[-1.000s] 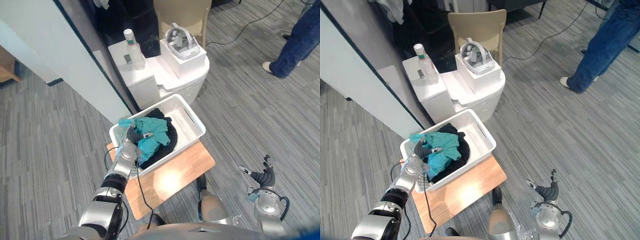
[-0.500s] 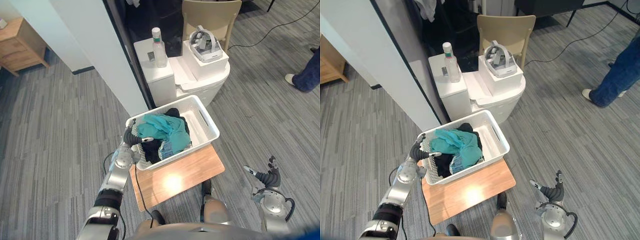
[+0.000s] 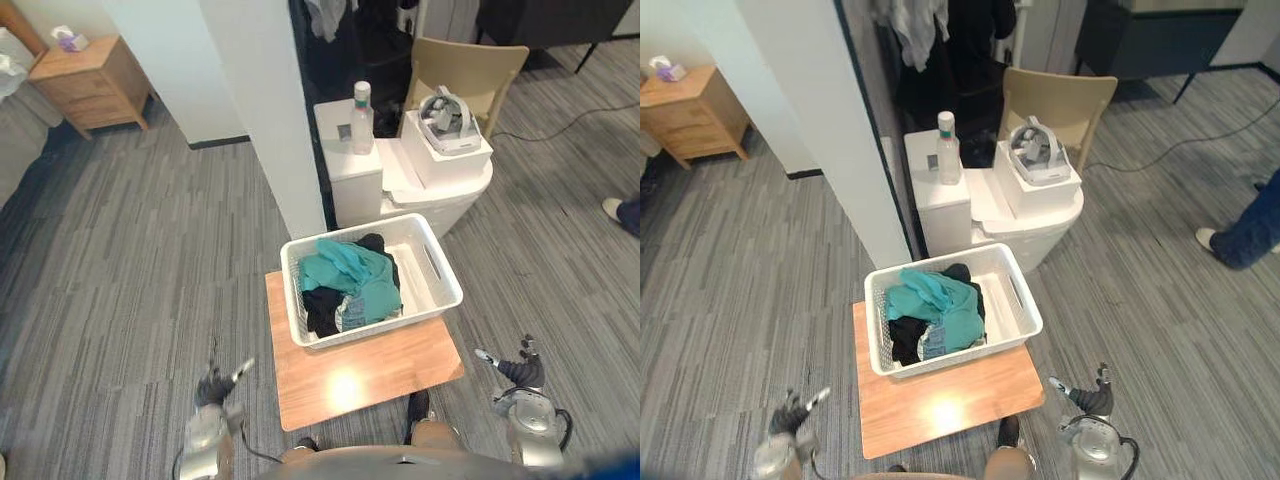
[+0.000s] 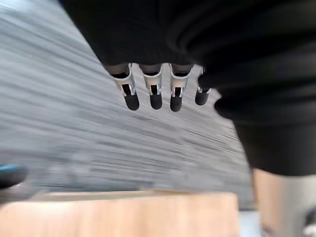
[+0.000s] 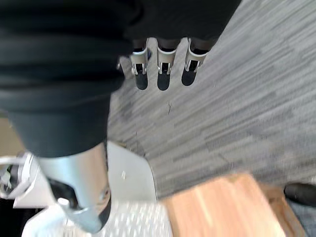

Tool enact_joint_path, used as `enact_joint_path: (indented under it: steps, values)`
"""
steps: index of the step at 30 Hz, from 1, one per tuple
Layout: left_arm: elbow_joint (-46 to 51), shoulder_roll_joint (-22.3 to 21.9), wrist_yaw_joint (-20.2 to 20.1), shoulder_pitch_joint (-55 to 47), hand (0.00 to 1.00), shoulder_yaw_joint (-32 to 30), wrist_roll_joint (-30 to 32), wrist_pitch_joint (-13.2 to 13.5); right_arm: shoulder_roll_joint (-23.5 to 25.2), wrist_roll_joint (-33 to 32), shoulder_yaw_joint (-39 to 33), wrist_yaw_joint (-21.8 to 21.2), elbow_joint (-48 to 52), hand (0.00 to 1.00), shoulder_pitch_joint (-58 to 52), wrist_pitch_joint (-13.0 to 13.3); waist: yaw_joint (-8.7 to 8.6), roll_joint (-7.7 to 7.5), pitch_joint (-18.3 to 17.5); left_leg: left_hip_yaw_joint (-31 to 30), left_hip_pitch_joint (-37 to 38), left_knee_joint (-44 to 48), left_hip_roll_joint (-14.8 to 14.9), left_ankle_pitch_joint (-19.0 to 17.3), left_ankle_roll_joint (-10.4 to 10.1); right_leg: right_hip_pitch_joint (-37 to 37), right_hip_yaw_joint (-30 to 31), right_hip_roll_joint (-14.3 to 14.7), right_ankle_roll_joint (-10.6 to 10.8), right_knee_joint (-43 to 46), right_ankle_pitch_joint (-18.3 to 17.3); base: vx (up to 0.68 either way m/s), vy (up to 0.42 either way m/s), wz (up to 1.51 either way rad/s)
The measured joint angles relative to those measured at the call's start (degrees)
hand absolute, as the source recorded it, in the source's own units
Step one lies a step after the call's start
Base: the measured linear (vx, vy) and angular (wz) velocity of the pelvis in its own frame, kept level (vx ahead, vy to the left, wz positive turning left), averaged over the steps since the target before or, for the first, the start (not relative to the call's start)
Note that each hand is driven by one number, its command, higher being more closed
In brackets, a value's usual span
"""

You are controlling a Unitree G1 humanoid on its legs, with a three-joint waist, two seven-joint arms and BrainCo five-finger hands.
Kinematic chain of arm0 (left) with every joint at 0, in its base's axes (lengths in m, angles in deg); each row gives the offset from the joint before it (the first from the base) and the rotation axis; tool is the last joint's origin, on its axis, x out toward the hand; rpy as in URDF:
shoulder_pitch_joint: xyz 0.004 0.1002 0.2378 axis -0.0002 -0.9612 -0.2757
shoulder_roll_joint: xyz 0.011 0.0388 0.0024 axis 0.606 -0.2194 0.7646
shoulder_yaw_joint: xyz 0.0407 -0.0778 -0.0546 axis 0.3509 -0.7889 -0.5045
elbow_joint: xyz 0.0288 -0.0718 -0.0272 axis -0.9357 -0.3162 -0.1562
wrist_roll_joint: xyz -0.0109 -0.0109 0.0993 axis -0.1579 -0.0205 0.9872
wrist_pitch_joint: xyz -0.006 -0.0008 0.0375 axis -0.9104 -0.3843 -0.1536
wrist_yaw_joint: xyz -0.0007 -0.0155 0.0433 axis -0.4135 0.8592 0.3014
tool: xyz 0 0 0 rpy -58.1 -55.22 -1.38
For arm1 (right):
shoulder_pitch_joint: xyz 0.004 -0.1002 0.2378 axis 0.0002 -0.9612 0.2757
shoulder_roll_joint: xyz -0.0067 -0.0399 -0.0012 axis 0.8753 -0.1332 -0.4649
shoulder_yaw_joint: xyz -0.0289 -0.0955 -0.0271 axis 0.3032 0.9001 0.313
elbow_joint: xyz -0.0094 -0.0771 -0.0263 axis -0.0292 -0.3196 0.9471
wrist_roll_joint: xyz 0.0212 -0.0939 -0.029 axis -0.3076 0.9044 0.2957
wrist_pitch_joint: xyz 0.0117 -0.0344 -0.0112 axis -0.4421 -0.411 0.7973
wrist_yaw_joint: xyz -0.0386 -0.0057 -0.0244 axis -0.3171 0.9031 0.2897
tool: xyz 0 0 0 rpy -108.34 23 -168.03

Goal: Tidy the bed and pick cloth on bed and put in laundry

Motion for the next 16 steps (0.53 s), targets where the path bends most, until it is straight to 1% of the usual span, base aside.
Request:
enact_joint_path:
  steps: [1,2,6,11,16]
  values:
    - [-1.3,-0.2,0.0,-0.3,0.00,-0.3,-0.7,0.0,0.0,0.0,0.0,0.0,-1.2,0.00,0.2,0.0,0.22,-0.11,-0.1,-0.2,0.1,0.0,0.0,0.0,0.0,0.2,-0.2,0.0,0.0,0.0,-0.1,0.04,-0.006,0.29]
    - [-5.5,-0.7,-0.1,-0.7,0.00,-1.6,-1.8,0.0,0.1,0.0,-0.1,0.0,-4.7,0.00,1.1,0.0,0.44,-0.22,-0.1,-0.9,0.3,-0.2,0.0,0.0,0.0,0.9,-1.0,-0.2,0.2,0.0,-0.4,0.03,-0.005,0.21]
    - [-12.1,-1.1,-0.1,-0.6,0.00,-3.8,-2.4,0.0,0.1,-0.2,-0.3,0.0,-12.7,0.00,3.8,0.0,0.77,-0.33,-0.2,-1.2,0.8,-0.5,0.0,0.0,0.0,1.4,-1.2,-0.1,0.2,0.0,-0.7,0.01,-0.003,0.06]
    - [-15.7,-1.1,-0.1,0.3,0.00,-6.6,-2.3,0.0,-0.4,-1.9,-0.3,-0.6,-19.7,0.00,5.6,0.2,0.86,-0.38,-0.1,-1.4,0.8,-0.5,0.0,-0.1,-0.1,1.4,-1.3,0.0,0.3,0.0,-0.9,0.00,0.000,0.00]
    - [-17.7,-1.4,-0.1,0.6,0.00,-7.4,-2.4,-0.1,-0.6,-4.0,-0.3,-2.9,-26.0,0.00,6.3,0.6,0.89,-0.50,-0.1,-1.4,0.8,-0.5,0.0,-0.1,-0.1,1.4,-1.3,0.0,0.3,0.0,-0.9,0.00,0.000,0.00]
